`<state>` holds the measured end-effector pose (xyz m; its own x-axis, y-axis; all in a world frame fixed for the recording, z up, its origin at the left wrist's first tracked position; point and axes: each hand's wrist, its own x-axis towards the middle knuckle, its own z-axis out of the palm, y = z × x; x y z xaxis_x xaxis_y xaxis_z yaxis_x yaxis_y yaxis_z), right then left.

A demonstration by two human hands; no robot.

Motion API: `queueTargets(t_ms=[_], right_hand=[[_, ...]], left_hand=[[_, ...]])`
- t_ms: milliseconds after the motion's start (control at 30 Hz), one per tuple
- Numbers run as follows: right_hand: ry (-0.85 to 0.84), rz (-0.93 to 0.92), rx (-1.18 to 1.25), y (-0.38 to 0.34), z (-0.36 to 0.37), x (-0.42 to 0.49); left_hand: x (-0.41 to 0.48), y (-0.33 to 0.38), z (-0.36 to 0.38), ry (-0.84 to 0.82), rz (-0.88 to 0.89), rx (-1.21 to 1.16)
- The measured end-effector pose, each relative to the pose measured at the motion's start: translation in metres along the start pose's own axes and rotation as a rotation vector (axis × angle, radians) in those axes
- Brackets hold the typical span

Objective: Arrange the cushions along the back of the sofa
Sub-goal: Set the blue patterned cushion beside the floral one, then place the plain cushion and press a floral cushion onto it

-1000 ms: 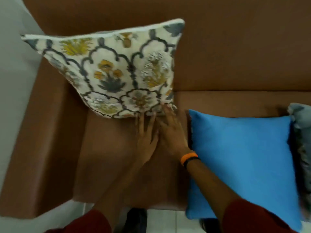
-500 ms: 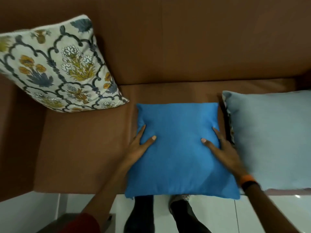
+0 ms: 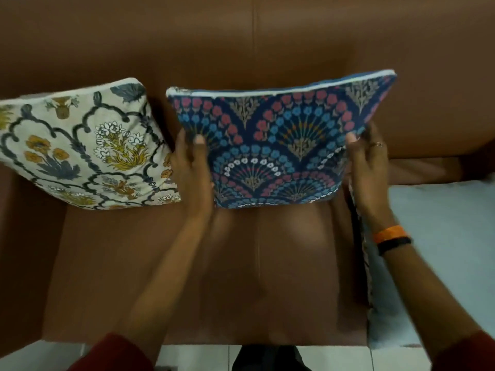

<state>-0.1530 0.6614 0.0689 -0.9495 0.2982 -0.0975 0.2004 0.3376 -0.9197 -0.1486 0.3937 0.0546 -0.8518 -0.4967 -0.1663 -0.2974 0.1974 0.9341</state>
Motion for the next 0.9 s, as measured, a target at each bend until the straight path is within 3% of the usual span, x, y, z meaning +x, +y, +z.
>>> queueTargets(t_ms=[67,133,200,300,367,433,567,633,700,800,900], right_hand=[[0.221,-0.281,-0.284,0.003,0.03,-0.005],[0.301,-0.575,-0.464,0.007,0.065,0.006],[0.352,-0.745,-0.583,0.02,0.101,0.027],[0.362,-0.832,-0.68,0.077,0.131,0.039],[0.206,-0.819,-0.809,0.13,0.126,0.015],[-0.075,-0.753,-0.867,0.173,0.104,-0.026],[-0.44,-0.497,-0.624,0.206,0.031,-0.08],[-0.346,-0.452,-0.529,0.209,-0.028,-0.085],[-0.169,-0.415,-0.593,0.218,-0.102,-0.077],[0.034,-0.137,-0.746,0.239,-0.208,-0.062],[-0.033,0.194,-0.739,0.257,-0.281,-0.061]], left_hand=[[-0.01,-0.004,0.025,0.13,0.419,0.376],[0.001,-0.015,0.053,0.194,0.761,0.665],[0.017,-0.036,0.085,0.253,0.928,0.792],[0.03,-0.096,0.109,0.312,0.986,0.781],[0.006,-0.142,0.11,0.204,0.924,0.862],[-0.043,-0.181,0.107,0.013,0.786,0.958],[-0.152,-0.199,0.11,-0.359,0.542,0.996],[-0.197,-0.176,0.123,-0.459,0.474,0.921],[-0.234,-0.151,0.149,-0.566,0.354,0.704],[-0.284,-0.123,0.202,-0.655,0.251,0.637],[-0.321,-0.106,0.257,-0.652,0.135,0.676]])
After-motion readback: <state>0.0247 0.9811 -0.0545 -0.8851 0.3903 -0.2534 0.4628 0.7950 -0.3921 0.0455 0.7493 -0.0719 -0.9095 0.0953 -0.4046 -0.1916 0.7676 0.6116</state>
